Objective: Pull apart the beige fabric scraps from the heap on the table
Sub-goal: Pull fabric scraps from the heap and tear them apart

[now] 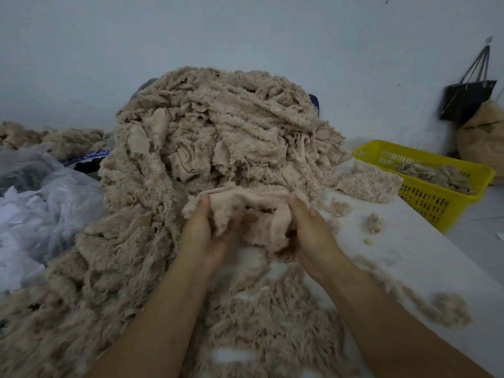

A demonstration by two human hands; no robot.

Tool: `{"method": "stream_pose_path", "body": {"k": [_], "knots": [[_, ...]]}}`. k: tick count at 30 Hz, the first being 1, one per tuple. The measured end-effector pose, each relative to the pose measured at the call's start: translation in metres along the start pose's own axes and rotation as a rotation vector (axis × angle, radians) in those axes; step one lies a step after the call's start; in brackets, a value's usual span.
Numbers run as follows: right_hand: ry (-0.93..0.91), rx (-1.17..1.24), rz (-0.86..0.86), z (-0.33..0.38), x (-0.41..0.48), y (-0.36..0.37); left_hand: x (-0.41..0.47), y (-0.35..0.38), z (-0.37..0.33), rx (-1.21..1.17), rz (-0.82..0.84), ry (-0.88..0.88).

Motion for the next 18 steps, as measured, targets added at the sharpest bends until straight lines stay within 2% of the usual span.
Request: {"method": "stream_pose_path", "body": {"k": [2,5,7,9,12,15,17,18], "knots": [[0.026,0.1,-0.056,0.006,0.002,-0.01,0.008,-0.009,-0.01,-0.092,-0.084,0.043],[0.02,0.021,-0.101,0.007,0.005,-0.016,0.011,-0.015,-0.012,-0.133,-0.083,0.061],[0.051,-0.044,-0.037,0.004,0.001,-0.012,0.009,-0.012,-0.009,-0.149,-0.037,0.064],[0.051,-0.239,0.039,0.003,-0.005,-0.008,0.006,-0.009,-0.008,-0.125,0.016,0.072],[-0.103,-0.641,0.081,0.0,-0.017,0.002,0.001,-0.004,-0.005,-0.001,0.139,0.059],[-0.274,-0.524,-0.052,0.005,-0.014,0.003,-0.008,0.003,0.005,0.142,0.25,0.043],[-0.344,-0.521,-0.028,0.006,-0.01,0.002,-0.012,0.006,0.012,0.212,0.333,0.041],[-0.336,-0.537,0.06,0.005,-0.01,0.004,-0.013,0.006,0.016,0.254,0.372,0.055]]}}
Point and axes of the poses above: each hand's wrist, its own x-axis towards the middle knuckle, its own y-axis out of the palm, z = x × y, the point moved 2 cm from there along x, towards the middle knuckle, and after that the axes turned 10 degrees about y, right-handed, at the moved point
